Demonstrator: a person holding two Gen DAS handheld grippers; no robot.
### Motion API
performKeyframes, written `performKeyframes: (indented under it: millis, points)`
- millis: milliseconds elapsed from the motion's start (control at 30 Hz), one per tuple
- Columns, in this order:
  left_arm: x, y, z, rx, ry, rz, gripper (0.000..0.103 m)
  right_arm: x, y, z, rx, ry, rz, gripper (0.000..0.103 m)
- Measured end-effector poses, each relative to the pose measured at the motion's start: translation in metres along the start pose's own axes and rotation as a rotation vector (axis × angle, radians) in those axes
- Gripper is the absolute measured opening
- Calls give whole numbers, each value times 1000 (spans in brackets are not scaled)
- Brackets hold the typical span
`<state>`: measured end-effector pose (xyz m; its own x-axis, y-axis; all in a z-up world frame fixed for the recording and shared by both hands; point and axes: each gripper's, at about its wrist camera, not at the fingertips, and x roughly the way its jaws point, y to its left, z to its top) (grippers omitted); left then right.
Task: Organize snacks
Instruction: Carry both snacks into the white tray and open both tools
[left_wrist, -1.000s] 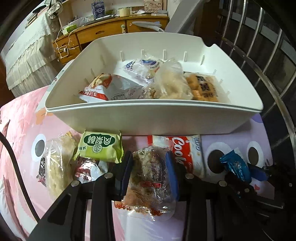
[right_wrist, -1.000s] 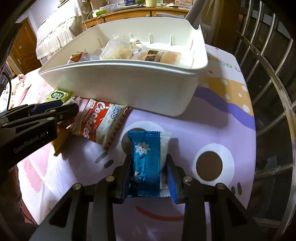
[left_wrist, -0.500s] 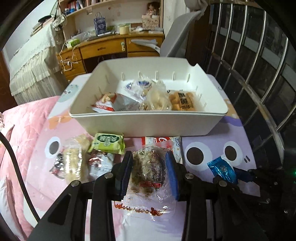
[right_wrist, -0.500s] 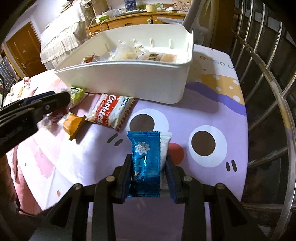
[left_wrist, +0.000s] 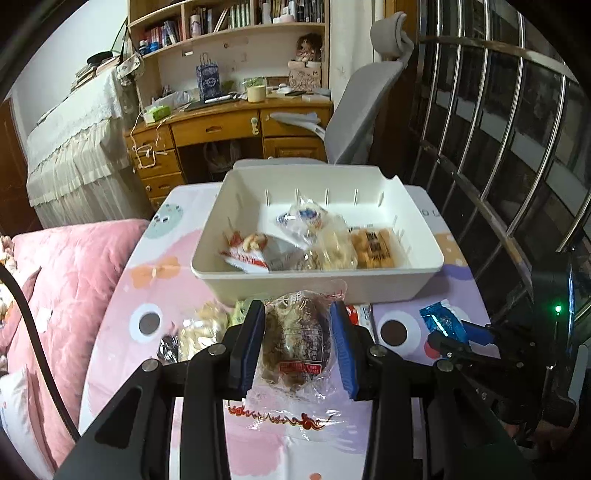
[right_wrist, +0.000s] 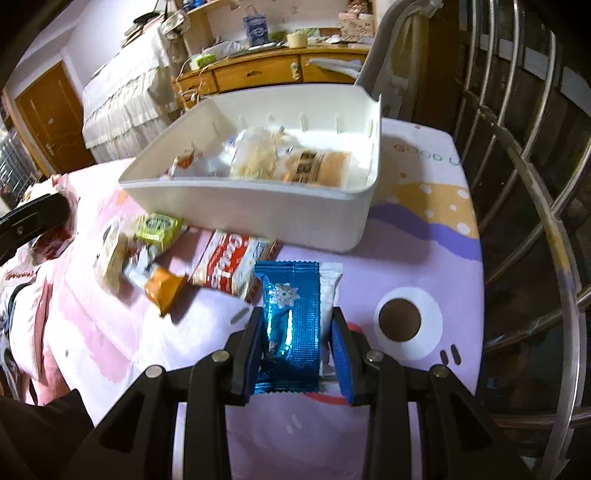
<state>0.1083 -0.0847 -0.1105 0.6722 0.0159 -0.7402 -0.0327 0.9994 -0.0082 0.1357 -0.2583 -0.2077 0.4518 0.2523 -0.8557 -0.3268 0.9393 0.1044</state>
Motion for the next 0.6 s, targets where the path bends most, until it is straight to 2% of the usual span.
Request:
performKeyframes:
  millis: [267,600]
  points:
    - [8,24,40,35,-25,-55,35,-16,-7,29,106,-57,-76,34]
    - [48,45,86,72,-19,-125,35,-29,-11,73,183,-133,-178,34]
